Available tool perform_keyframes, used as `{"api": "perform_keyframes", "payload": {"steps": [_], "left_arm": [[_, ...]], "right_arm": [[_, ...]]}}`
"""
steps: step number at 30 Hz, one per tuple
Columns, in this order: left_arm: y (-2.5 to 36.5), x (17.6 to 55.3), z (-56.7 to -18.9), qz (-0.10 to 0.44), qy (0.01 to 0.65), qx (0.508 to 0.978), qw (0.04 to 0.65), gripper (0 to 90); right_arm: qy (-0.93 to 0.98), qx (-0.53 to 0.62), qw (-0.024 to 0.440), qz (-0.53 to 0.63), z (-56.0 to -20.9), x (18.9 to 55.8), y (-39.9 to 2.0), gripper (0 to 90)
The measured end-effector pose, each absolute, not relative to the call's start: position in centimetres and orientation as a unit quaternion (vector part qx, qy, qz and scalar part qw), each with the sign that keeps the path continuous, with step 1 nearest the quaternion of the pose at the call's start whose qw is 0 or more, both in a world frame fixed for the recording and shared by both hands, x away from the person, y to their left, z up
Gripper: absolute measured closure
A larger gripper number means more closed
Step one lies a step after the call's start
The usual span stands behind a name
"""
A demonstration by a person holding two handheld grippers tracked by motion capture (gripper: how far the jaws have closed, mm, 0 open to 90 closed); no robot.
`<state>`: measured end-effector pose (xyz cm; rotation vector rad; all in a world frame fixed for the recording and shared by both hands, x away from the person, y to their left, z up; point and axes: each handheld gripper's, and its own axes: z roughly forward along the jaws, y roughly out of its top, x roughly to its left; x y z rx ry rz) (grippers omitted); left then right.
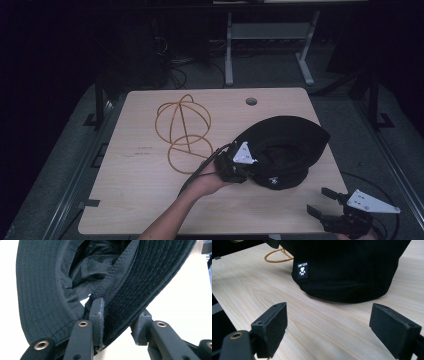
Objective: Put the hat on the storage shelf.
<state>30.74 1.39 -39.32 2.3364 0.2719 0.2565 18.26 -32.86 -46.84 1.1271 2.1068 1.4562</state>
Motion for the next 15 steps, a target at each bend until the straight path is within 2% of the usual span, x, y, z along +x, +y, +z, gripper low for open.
{"api": "perform_keyframes", "payload": {"steps": [4, 9, 15], "left_arm": [[1.29, 30.52, -39.38, 0.098, 0.095, 0.912, 0.387, 77.3], [1.28, 30.32, -39.20, 0.099, 0.088, 0.907, 0.400, 85.0], [1.56, 30.15, -38.58, 0.091, 0.092, 0.896, 0.425, 85.4]], "right_arm": [[0.742, 0.396, 0.173, 0.512, -46.81, 18.33, -32.79, 14.4], [0.738, 0.399, 0.174, 0.515, -46.79, 18.45, -32.77, 14.4], [0.733, 0.401, 0.173, 0.521, -46.75, 18.68, -32.60, 14.4]]}}
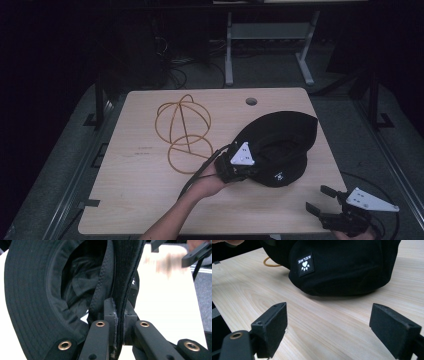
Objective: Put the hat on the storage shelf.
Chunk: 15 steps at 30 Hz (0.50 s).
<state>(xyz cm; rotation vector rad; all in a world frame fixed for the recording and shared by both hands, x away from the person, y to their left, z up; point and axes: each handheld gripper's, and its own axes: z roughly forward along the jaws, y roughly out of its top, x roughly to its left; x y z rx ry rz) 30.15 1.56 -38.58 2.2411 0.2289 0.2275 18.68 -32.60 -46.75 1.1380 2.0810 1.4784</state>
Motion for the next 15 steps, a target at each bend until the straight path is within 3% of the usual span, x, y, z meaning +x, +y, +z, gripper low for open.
{"api": "perform_keyframes", "payload": {"steps": [15], "left_arm": [[2.6, 30.3, -37.1, 0.036, 0.110, 0.860, 0.497, 85.7]], "right_arm": [[0.711, 0.406, 0.173, 0.547, -45.9, 20.6, -32.4, 14.1]]}}
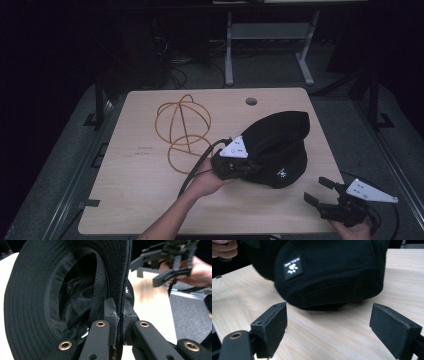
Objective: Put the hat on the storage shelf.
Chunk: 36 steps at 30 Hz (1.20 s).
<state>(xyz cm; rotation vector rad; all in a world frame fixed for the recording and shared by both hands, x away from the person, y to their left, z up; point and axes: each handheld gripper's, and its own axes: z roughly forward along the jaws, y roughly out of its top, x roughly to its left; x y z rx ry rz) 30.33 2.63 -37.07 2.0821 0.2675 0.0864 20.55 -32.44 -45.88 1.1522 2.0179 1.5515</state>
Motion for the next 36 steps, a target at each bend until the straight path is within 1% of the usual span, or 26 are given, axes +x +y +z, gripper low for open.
{"api": "perform_keyframes", "payload": {"steps": [6, 10, 13, 22, 25, 26, 27, 28, 29, 32, 36], "left_arm": [[2.6, 30.1, -36.5, 0.021, 0.098, 0.856, 0.507, 85.7], [2.6, 29.9, -36.5, 0.021, 0.090, 0.858, 0.506, 85.7], [2.5, 29.8, -36.6, 0.019, 0.084, 0.858, 0.506, 85.7], [2.0, 29.3, -37.1, 0.011, 0.062, 0.860, 0.507, 85.7], [1.7, 29.2, -37.3, 0.007, 0.056, 0.860, 0.507, 85.7], [1.7, 29.1, -37.3, 0.006, 0.055, 0.860, 0.508, 85.7], [1.6, 29.1, -37.4, 0.007, 0.054, 0.860, 0.508, 85.7], [1.6, 29.1, -37.4, 0.006, 0.053, 0.860, 0.508, 85.7], [1.5, 29.2, -37.5, 0.006, 0.053, 0.860, 0.507, 85.7], [1.5, 29.3, -37.6, 0.006, 0.056, 0.861, 0.506, 85.7], [1.5, 29.2, -37.7, 0.008, 0.056, 0.861, 0.505, 85.7]], "right_arm": [[0.707, 0.399, 0.162, 0.562, -45.4, 22.3, -32.5, 14.1], [0.702, 0.388, 0.141, 0.580, -45.3, 23.4, -32.8, 14.0], [0.697, 0.392, 0.116, 0.589, -45.4, 24.3, -33.0, 13.8], [0.700, 0.398, 0.086, 0.587, -45.5, 25.7, -32.4, 14.2], [0.702, 0.405, 0.075, 0.582, -45.8, 26.2, -32.3, 16.2], [0.701, 0.407, 0.066, 0.583, -45.9, 26.4, -32.3, 18.1], [0.699, 0.402, 0.062, 0.588, -46.2, 26.6, -32.3, 24.1], [0.699, 0.402, 0.062, 0.588, -46.2, 26.6, -32.3, 24.1], [0.699, 0.400, 0.060, 0.590, -46.4, 26.7, -32.2, 27.8], [0.696, 0.394, 0.054, 0.598, -46.7, 26.9, -32.0, 43.1], [0.691, 0.383, 0.058, 0.610, -46.9, 27.1, -31.3, 67.5]]}}
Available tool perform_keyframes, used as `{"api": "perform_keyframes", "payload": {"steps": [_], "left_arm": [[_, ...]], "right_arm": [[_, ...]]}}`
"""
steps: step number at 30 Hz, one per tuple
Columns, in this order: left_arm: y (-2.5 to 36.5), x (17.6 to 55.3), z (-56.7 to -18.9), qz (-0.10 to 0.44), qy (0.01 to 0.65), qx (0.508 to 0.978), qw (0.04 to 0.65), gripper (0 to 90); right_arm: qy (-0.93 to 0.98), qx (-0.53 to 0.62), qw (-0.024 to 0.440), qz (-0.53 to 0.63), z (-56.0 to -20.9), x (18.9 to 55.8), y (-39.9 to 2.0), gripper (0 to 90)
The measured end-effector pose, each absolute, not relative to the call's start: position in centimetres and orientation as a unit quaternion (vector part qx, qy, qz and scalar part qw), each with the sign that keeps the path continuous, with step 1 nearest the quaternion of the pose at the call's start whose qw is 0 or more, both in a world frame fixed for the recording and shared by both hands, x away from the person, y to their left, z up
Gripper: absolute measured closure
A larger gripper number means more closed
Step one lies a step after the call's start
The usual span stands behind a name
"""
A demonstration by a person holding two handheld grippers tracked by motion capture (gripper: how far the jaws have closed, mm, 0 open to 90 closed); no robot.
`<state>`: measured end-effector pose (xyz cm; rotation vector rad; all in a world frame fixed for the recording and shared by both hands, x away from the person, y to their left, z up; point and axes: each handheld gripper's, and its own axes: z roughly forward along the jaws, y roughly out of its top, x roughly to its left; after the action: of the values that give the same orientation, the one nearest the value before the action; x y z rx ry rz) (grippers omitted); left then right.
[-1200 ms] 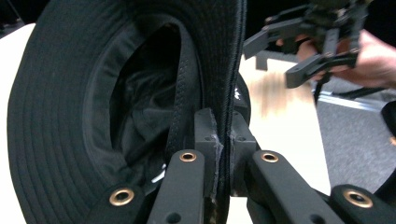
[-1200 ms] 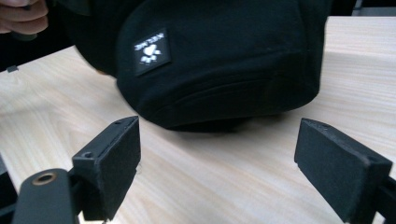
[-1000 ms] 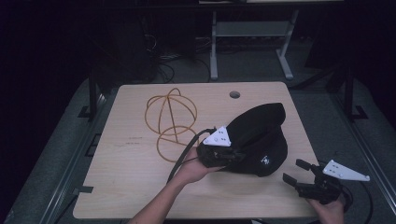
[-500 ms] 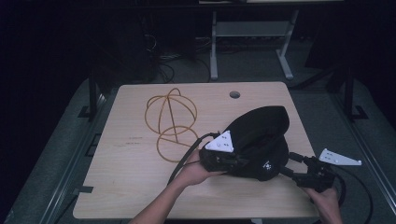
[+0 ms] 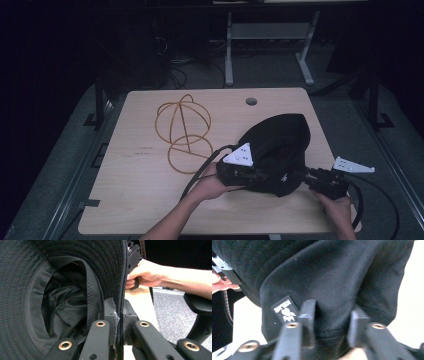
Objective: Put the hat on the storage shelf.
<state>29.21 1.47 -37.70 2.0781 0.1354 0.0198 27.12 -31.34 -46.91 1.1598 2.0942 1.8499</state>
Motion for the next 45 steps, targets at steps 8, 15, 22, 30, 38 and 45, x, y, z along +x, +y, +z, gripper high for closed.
{"api": "perform_keyframes", "payload": {"steps": [8, 15, 22, 30, 38, 45], "left_arm": [[2.0, 28.9, -37.9, 0.022, 0.062, 0.864, 0.499, 85.5], [2.2, 28.4, -38.2, 0.038, 0.060, 0.872, 0.485, 85.3], [2.4, 27.9, -38.1, 0.056, 0.058, 0.879, 0.470, 84.9], [3.0, 27.5, -38.0, 0.077, 0.065, 0.884, 0.456, 78.6], [3.4, 27.1, -37.9, 0.086, 0.065, 0.887, 0.449, 68.9], [4.7, 26.5, -37.7, 0.088, 0.072, 0.890, 0.442, 58.7]], "right_arm": [[0.675, 0.377, 0.079, 0.629, -45.9, 26.5, -31.4, 84.9], [0.681, 0.374, 0.098, 0.622, -44.4, 26.1, -31.5, 86.0], [0.696, 0.370, 0.110, 0.605, -42.8, 25.9, -31.1, 86.3], [0.707, 0.358, 0.134, 0.595, -40.4, 25.8, -31.1, 86.8], [0.726, 0.347, 0.153, 0.574, -37.3, 26.0, -31.0, 86.8], [0.741, 0.341, 0.161, 0.555, -35.1, 26.3, -30.7, 86.9]]}}
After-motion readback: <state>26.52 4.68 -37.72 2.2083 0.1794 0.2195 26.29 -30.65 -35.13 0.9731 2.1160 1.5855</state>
